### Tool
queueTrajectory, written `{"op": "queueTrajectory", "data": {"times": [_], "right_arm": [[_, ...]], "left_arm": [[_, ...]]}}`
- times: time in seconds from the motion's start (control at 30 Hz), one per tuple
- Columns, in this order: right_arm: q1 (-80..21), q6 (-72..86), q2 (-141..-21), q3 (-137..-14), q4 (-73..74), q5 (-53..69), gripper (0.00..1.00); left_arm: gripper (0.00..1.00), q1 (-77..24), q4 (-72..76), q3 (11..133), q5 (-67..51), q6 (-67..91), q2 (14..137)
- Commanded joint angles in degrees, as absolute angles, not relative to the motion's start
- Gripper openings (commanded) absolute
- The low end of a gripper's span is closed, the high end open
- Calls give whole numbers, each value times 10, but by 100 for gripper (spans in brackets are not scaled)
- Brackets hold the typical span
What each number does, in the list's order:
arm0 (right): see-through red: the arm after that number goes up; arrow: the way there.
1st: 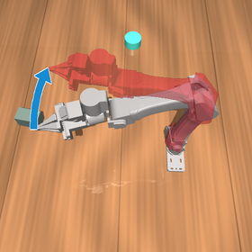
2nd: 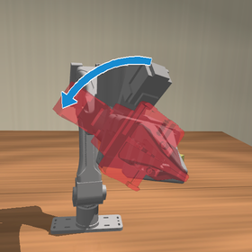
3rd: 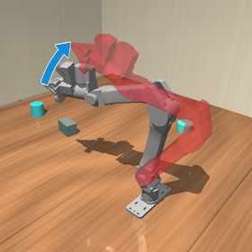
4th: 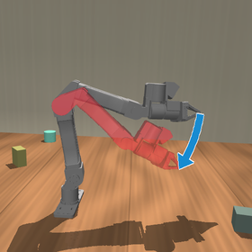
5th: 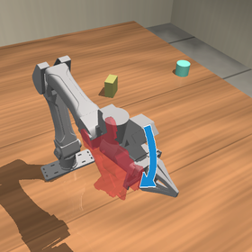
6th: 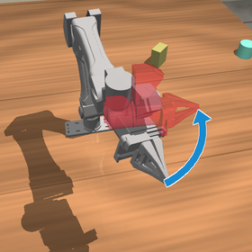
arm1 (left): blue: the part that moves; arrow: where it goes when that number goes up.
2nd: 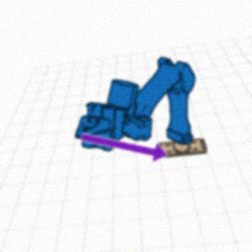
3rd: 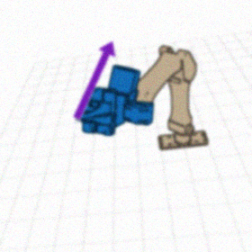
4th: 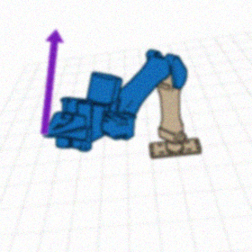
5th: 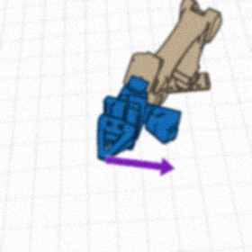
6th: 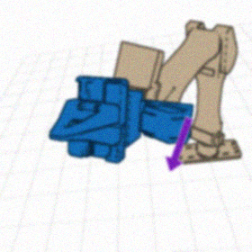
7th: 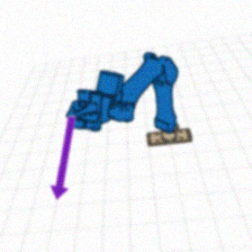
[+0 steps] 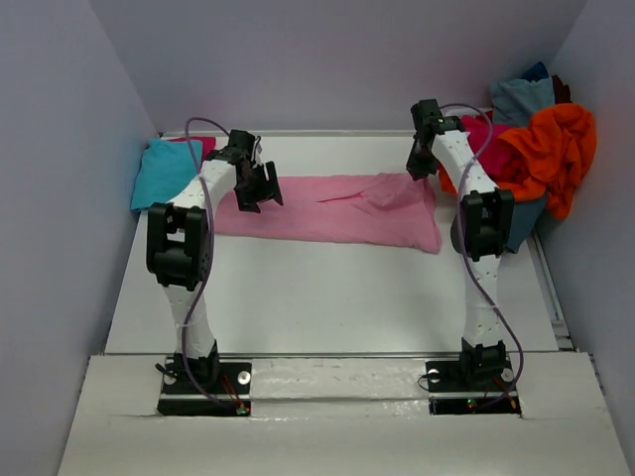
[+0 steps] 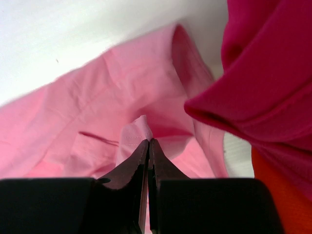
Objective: Fold and stack the t-shirts
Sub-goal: Fold the rectangle-folded T-shirt at the center of the board.
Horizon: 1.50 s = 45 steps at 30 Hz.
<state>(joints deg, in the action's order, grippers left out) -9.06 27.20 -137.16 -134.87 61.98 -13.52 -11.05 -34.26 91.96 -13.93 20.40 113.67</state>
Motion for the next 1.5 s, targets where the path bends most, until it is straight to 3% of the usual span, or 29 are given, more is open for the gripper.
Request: {"op": "queueTrajectory", "data": {"times": [0.0,0.63,1.0,1.47], "right_arm": [[-93,263,-1309,-1303,607,-92,7],[-120,257,-1203,-1108,615,-59,7],[-120,252,-1284,-1237,672,-124,7],[-120,290,-1286,-1184,695,-175,7]], "left_arm": [[77,-140,-352,958,-173,190,1157],[77,-171,-374,999,-185,187,1190],[77,-171,-391,1000,-171,174,1186],[77,-171,-396,1004,-174,172,1192]]}}
